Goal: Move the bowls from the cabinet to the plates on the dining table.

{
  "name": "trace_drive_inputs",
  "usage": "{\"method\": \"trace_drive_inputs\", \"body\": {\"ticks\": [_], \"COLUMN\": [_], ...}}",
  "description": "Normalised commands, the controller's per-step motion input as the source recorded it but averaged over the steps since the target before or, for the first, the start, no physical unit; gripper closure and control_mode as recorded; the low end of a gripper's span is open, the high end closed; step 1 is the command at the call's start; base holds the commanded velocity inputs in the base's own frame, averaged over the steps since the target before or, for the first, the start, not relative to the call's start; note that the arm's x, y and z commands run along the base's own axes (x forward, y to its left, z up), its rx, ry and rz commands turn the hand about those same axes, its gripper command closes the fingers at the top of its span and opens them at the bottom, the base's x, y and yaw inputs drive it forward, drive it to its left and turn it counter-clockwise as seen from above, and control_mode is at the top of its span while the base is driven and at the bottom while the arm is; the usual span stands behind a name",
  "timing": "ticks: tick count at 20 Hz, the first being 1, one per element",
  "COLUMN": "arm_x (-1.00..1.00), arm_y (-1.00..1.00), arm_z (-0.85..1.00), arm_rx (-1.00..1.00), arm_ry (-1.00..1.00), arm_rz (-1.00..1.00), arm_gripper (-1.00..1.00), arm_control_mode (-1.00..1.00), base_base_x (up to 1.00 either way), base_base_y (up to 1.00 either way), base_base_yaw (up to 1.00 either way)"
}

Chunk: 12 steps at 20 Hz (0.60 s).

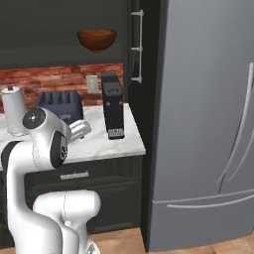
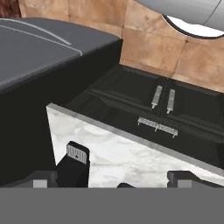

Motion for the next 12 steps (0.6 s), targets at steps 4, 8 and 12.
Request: {"method": "trace_drive_inputs", "body": {"ticks": [4, 8, 12], "arm_x": [0.0, 0.0, 0.0], "arm_y": [0.0, 0.0, 0.0], "arm_z": [0.0, 0.0, 0.0], "arm_rx": [0.0, 0.0, 0.0], "arm_ry": [0.0, 0.0, 0.0], "arm_rz": [0.0, 0.0, 0.0], "arm_gripper": [-1.0, -1.0, -1.0], "arm_control_mode": [1.0, 1.0, 1.0], "base_base_x": [0.63, 0.48, 0.47], "base_base_y": [0.0, 0.0, 0.0], "base_base_yaw": [-0.03, -0.03, -0.03]}}
